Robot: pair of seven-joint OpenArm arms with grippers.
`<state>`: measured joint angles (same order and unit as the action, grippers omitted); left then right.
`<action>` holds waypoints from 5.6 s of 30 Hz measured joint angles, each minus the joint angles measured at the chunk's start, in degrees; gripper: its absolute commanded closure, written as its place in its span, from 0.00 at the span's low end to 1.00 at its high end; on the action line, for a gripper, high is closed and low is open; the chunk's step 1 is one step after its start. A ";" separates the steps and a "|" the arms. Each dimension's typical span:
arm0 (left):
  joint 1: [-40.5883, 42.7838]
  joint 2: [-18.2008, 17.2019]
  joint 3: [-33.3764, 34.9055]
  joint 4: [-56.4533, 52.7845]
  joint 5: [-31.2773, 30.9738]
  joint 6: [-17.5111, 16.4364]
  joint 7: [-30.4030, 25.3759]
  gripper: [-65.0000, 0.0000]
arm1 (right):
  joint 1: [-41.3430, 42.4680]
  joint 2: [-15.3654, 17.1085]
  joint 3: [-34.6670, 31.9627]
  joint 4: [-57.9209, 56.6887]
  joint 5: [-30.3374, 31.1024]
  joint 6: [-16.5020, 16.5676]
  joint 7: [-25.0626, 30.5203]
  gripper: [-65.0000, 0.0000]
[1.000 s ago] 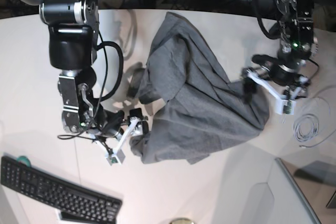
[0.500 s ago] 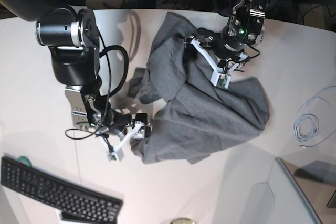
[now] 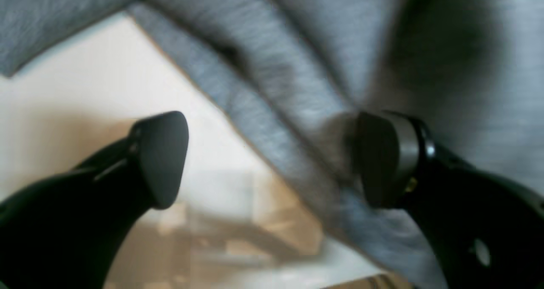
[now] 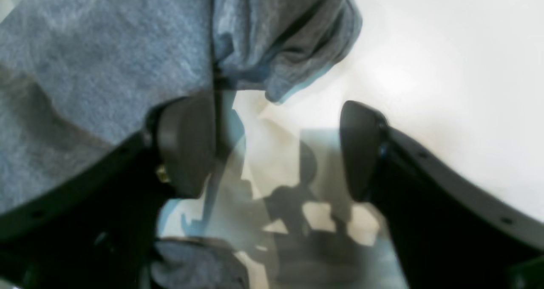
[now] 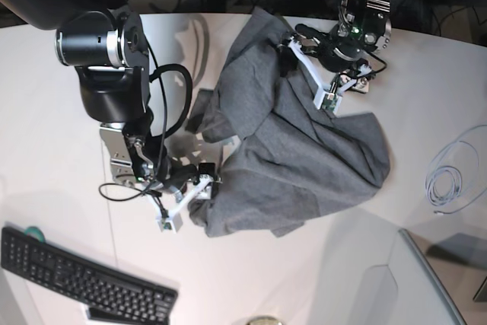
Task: Layout the t-shirt on the table in an organized manner, then fold the t-shirt properly
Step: 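Grasp the shirt middle with the left gripper and pull it, then grasp the shirt hem with the right gripper and lift, then lift the shirt with both grippers and shake it out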
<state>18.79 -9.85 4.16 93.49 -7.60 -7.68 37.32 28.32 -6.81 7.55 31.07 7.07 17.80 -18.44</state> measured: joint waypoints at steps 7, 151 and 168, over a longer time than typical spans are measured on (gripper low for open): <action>-0.85 1.86 4.61 11.06 -3.34 0.13 -0.42 0.10 | -14.71 0.39 -0.02 34.58 -0.22 -0.02 -9.79 0.44; -18.05 7.43 9.70 -20.39 9.64 8.46 -20.13 0.10 | -16.09 4.00 -9.90 64.72 3.54 -7.56 -45.99 1.00; -11.28 -0.96 6.25 -6.91 9.05 8.61 -19.98 0.10 | -14.80 3.98 -22.91 60.59 -12.83 -18.75 -41.11 1.00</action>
<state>7.51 -10.81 10.41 86.59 1.45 0.93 17.34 13.52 -2.83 -15.35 91.66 -5.76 -0.95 -59.55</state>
